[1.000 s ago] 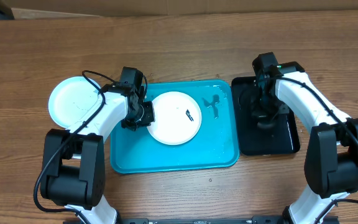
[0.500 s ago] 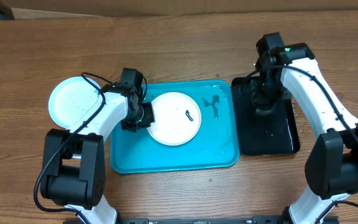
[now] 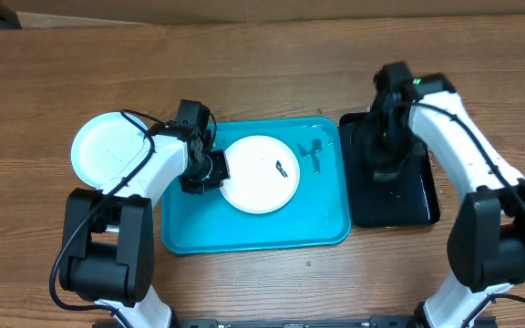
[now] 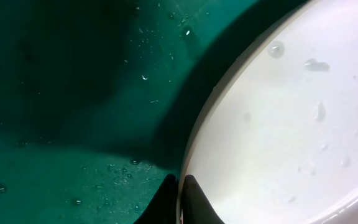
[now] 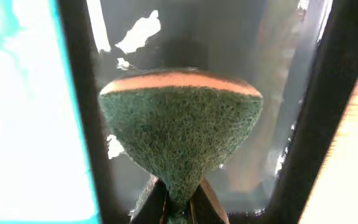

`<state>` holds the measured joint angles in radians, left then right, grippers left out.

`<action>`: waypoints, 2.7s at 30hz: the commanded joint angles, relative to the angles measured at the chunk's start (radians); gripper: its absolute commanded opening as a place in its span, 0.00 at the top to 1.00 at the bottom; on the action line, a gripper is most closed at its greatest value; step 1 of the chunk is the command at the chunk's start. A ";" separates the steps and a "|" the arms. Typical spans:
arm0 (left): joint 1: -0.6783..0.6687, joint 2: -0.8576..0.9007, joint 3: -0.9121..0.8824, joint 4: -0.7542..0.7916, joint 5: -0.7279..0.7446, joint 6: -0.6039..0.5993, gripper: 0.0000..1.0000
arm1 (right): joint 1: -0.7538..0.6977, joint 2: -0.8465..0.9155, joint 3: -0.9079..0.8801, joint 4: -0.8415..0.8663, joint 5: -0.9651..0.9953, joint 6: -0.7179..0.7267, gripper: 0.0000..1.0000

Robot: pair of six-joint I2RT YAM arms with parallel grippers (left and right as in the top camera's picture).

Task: Clean dirty plates on tray and stack at the side
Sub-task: 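Carry the sponge left over the white plate with the right gripper, then scrub the white plate with the sponge in the right gripper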

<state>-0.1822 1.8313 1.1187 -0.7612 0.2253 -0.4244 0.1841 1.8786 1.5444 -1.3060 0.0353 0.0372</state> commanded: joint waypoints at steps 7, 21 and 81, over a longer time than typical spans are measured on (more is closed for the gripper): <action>-0.005 0.013 -0.005 0.008 0.030 -0.018 0.94 | 0.060 -0.026 0.235 -0.002 -0.593 -0.076 0.96; -0.006 0.013 -0.005 0.014 0.029 -0.017 0.92 | 0.446 -0.018 0.032 0.288 -0.160 0.061 0.96; -0.008 0.013 -0.005 0.014 0.026 -0.016 0.91 | 0.499 0.093 -0.167 0.576 0.088 0.090 0.75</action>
<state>-0.1837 1.8332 1.1179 -0.7471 0.2481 -0.4282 0.6872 1.9724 1.3483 -0.7334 0.0910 0.1375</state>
